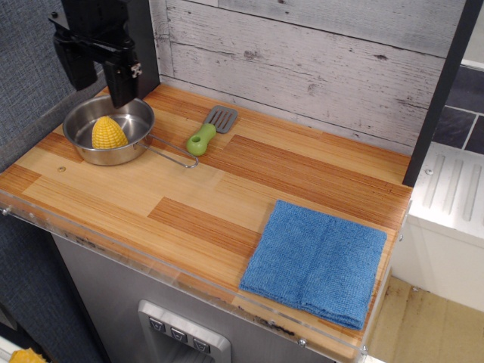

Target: Put the food above the blue rectangle.

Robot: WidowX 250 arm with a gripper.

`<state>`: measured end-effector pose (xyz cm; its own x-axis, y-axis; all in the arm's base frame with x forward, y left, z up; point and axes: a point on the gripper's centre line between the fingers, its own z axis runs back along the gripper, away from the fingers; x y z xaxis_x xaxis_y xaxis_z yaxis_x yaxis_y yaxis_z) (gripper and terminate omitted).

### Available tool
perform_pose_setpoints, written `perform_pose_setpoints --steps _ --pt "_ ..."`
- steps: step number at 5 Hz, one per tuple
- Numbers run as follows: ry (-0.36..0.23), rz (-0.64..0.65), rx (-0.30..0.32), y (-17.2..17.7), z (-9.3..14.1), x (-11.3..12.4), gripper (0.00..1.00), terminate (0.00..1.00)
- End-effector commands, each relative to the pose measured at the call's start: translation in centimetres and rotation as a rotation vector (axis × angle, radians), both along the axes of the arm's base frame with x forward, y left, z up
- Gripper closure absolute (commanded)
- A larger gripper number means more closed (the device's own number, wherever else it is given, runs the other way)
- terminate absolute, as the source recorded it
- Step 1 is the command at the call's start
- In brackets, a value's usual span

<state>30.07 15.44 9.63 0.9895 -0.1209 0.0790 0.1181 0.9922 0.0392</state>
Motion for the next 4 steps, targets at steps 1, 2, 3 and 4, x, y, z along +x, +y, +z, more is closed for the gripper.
perform_pose_setpoints --steps 1,2,3,4 --pt "-0.004 0.029 0.027 2.7 -1.3 0.9 0.0 0.0" --pt "0.014 0.034 0.031 3.1 -3.1 0.9 0.0 0.0" --pt "0.031 0.034 0.048 3.2 -4.1 1.3 0.0 0.0" --pt "0.064 0.018 0.06 3.0 -5.3 2.0 0.0 0.0"
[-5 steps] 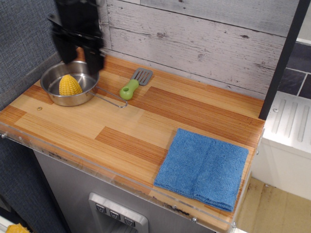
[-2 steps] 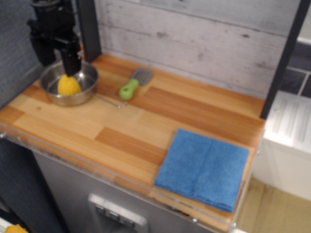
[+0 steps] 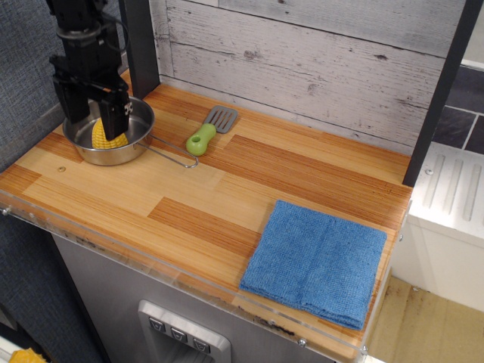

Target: Put the food above the blue rectangle.

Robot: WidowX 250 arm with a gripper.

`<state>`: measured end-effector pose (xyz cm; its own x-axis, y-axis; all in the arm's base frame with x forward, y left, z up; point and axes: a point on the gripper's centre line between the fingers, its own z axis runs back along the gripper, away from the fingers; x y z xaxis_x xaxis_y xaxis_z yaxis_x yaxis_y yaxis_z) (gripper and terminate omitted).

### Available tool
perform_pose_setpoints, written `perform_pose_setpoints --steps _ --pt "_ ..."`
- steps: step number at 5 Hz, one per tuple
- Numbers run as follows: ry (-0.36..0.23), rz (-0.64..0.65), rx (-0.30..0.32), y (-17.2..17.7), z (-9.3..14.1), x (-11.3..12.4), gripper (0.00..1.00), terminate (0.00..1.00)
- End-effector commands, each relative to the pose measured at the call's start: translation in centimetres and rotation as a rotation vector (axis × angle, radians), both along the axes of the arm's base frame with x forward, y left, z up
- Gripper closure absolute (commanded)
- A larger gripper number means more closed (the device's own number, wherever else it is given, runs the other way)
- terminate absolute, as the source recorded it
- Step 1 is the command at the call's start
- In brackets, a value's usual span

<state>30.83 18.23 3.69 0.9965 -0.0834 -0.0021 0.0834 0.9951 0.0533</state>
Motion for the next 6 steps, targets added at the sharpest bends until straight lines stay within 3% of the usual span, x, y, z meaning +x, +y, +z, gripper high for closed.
perform_pose_setpoints --steps 1,2,3,4,5,6 --pt "-0.007 -0.02 0.035 0.2 0.2 1.4 0.0 0.0" --pt "-0.009 -0.028 0.036 -0.2 0.2 1.6 1.0 0.0" --pt "-0.034 -0.009 0.025 -0.8 1.7 1.2 1.0 0.0" --pt "-0.117 0.018 0.017 -2.5 5.8 1.1 1.0 0.0" --pt "-0.164 -0.038 -0.01 -7.4 7.4 3.0 1.0 0.0" --pt "-0.17 -0.151 -0.044 -12.5 6.7 4.6 1.0 0.0"
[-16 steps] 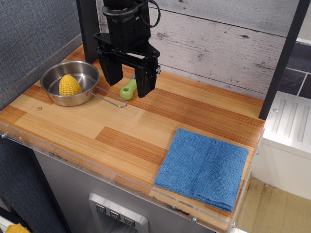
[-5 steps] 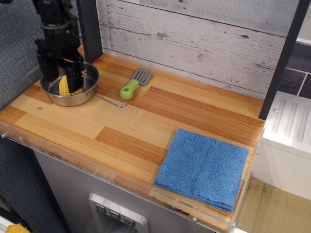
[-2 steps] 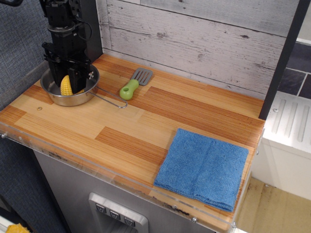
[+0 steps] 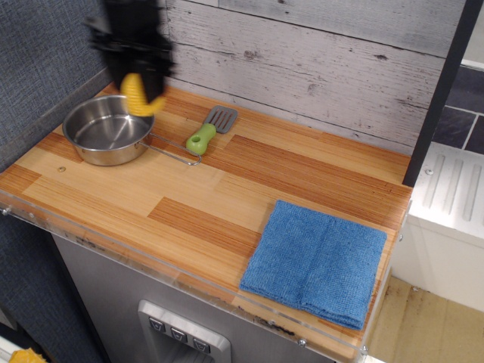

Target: Put the food above the blue rectangle.

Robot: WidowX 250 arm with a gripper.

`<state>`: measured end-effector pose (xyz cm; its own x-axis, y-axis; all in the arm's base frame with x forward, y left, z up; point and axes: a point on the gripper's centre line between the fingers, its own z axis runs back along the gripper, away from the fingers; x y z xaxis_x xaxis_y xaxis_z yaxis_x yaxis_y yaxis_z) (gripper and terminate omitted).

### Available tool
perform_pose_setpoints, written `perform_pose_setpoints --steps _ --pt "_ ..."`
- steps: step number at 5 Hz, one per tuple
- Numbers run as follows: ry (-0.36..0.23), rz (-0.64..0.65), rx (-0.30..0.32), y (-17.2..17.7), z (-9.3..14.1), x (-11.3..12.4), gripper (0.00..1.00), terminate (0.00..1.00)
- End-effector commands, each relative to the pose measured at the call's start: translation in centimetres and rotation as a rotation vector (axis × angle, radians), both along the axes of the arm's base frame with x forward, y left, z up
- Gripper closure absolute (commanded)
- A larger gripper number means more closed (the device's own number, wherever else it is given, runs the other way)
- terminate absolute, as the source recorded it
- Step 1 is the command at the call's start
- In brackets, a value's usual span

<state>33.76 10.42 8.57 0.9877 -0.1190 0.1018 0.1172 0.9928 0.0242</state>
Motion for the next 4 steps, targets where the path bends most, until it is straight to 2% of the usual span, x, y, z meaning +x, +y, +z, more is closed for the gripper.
perform_pose_setpoints --steps 1,2,3,4 --pt "-0.07 -0.179 -0.023 -9.7 0.5 3.4 1.0 0.0" --pt "-0.072 -0.222 -0.024 -14.8 -0.6 4.6 1.0 0.0" --pt "-0.056 -0.27 -0.003 -19.3 -2.0 4.7 1.0 0.0" --pt "-0.035 -0.287 0.012 -20.1 -3.4 4.6 1.0 0.0"
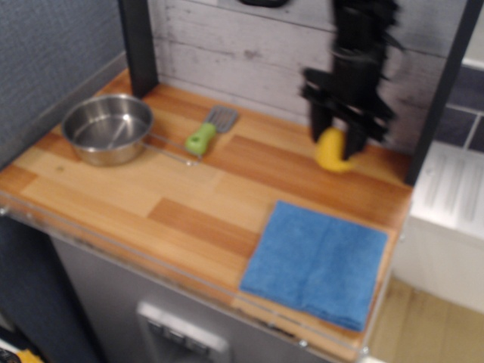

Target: Put the food above the blue rectangle.

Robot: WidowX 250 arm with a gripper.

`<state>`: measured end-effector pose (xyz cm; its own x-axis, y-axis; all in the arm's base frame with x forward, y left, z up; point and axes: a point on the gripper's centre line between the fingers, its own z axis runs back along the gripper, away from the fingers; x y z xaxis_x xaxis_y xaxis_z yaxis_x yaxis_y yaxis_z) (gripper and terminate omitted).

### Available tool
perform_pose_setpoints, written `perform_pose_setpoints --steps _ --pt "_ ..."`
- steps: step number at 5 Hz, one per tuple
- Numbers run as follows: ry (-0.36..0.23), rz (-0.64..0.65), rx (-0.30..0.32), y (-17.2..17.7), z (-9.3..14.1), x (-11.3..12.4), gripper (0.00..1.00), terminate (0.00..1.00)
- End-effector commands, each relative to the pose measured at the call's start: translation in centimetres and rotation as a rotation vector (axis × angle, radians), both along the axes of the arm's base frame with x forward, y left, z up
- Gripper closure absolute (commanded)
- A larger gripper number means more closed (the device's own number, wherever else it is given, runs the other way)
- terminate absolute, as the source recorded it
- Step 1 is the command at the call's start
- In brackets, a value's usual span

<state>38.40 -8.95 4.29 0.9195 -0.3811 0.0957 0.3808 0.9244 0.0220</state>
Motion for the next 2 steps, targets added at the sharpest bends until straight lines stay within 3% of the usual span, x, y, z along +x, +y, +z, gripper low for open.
perform_pose_setpoints --steps 1,2 --pt "-0.02 -0.014 0.021 -0.2 -0.5 0.2 1.0 0.0" --pt "0.001 0.01 0.051 1.3 -1.2 0.1 1.0 0.0"
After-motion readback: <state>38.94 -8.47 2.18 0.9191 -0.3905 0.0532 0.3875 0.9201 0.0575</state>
